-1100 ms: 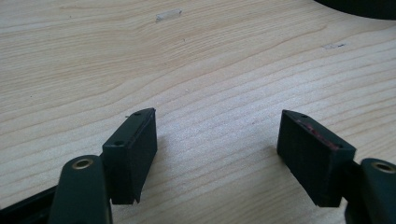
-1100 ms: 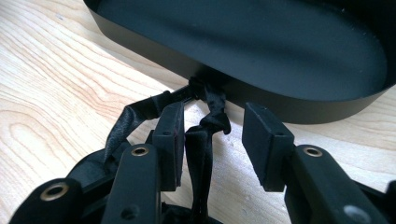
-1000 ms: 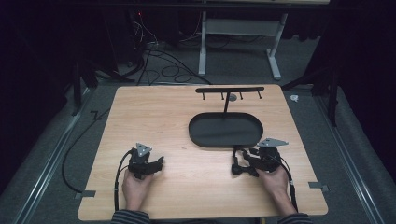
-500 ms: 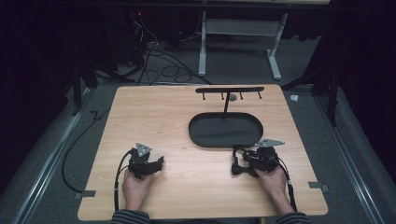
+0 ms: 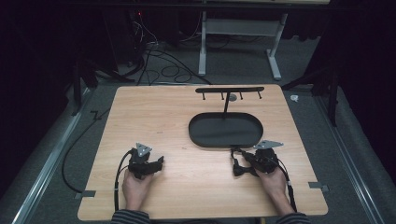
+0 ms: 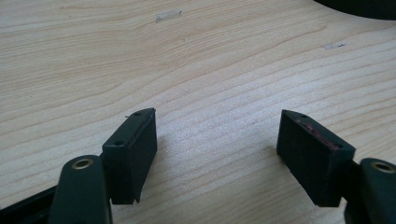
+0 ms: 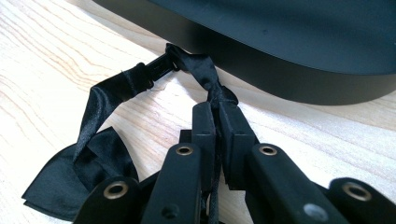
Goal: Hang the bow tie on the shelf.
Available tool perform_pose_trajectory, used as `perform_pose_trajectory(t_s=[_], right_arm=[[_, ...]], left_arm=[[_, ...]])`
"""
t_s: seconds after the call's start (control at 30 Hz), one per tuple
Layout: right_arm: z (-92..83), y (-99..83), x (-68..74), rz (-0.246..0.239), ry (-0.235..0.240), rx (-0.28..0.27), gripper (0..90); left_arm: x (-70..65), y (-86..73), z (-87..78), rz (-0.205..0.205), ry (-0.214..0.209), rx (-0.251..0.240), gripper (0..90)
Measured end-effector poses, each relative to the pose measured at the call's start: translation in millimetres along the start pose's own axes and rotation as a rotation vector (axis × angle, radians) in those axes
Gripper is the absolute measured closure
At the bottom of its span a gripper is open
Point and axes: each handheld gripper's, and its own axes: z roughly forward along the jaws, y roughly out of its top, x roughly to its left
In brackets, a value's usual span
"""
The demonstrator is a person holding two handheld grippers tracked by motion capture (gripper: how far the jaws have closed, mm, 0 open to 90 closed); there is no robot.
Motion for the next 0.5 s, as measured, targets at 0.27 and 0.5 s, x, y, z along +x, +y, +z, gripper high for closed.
perform_pose_trajectory(t_s=[0.27, 0.5], right_arm=[[-10.6, 1.9, 3.0, -0.019, 0.004, -0.041, 88.5], [-22.7, 5.6, 5.4, -0.037, -0.004, -0.073, 88.8]], left_arm=[[0.1, 0.0, 0.0, 0.000, -0.001, 0.000, 29.4], [0.1, 0.1, 0.1, 0.000, -0.001, 0.000, 29.5]])
